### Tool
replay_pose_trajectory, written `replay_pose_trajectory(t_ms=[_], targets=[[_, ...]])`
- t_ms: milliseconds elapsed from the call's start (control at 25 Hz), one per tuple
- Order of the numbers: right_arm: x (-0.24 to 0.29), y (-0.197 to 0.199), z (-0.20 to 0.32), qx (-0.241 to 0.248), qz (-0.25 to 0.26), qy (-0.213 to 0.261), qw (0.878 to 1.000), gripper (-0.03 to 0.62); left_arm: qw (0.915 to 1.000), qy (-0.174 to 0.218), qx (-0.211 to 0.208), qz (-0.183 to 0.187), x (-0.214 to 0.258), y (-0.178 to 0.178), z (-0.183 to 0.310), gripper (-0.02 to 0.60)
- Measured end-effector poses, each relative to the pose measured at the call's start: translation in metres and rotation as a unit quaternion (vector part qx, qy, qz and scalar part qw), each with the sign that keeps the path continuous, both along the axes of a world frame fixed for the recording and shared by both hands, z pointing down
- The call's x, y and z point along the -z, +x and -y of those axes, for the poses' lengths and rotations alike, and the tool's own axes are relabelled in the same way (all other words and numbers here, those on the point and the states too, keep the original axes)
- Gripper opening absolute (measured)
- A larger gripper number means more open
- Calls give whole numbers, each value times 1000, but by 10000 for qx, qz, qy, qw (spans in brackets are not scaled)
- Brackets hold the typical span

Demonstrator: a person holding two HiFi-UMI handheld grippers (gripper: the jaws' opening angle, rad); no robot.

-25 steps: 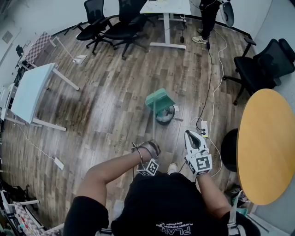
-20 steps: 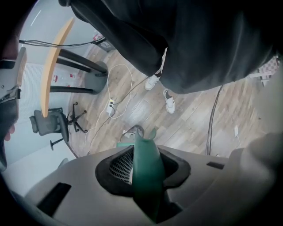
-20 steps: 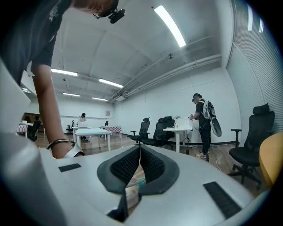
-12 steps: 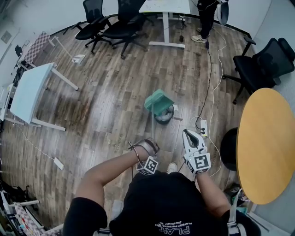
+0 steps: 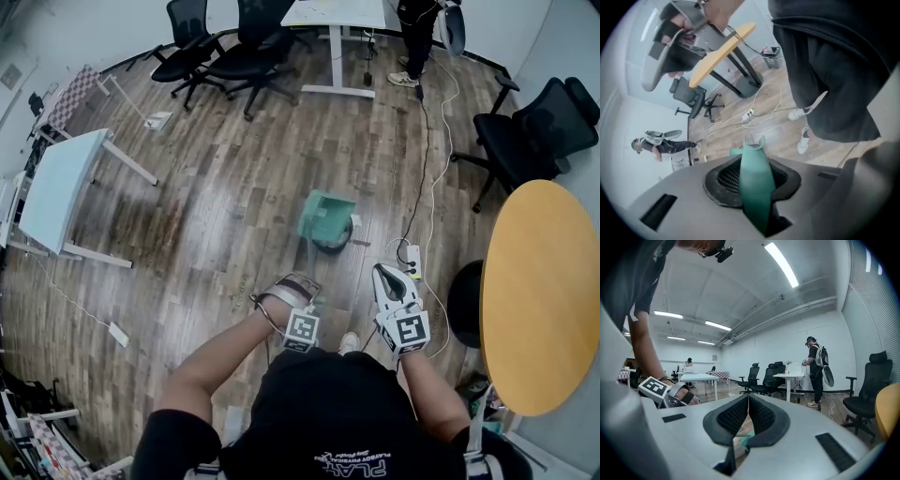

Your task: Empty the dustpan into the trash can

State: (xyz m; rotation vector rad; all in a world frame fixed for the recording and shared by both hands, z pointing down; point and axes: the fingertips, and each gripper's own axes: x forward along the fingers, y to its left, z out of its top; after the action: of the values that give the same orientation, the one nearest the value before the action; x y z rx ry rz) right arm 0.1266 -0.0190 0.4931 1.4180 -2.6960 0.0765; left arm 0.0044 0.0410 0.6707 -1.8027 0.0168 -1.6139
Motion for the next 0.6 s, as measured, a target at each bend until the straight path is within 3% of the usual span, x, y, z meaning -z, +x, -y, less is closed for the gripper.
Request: replay_pose_trajectory(t_ms=[160, 320, 480, 600], targets=[[0, -1, 4, 1, -22, -24, 10000, 25, 9949, -27, 744, -678, 19, 1, 14, 103], [-3, -5, 7, 32, -34, -38, 10000, 25, 9824, -35, 1440, -1188, 27, -9, 26, 103], [-3, -11, 10, 79, -54, -50, 9999, 25, 9621, 35, 2091, -1750, 43, -25, 43, 101], [-3, -15, 15, 124, -81, -63, 9999, 25, 9347, 194, 2722, -2279, 62, -43, 62, 101]])
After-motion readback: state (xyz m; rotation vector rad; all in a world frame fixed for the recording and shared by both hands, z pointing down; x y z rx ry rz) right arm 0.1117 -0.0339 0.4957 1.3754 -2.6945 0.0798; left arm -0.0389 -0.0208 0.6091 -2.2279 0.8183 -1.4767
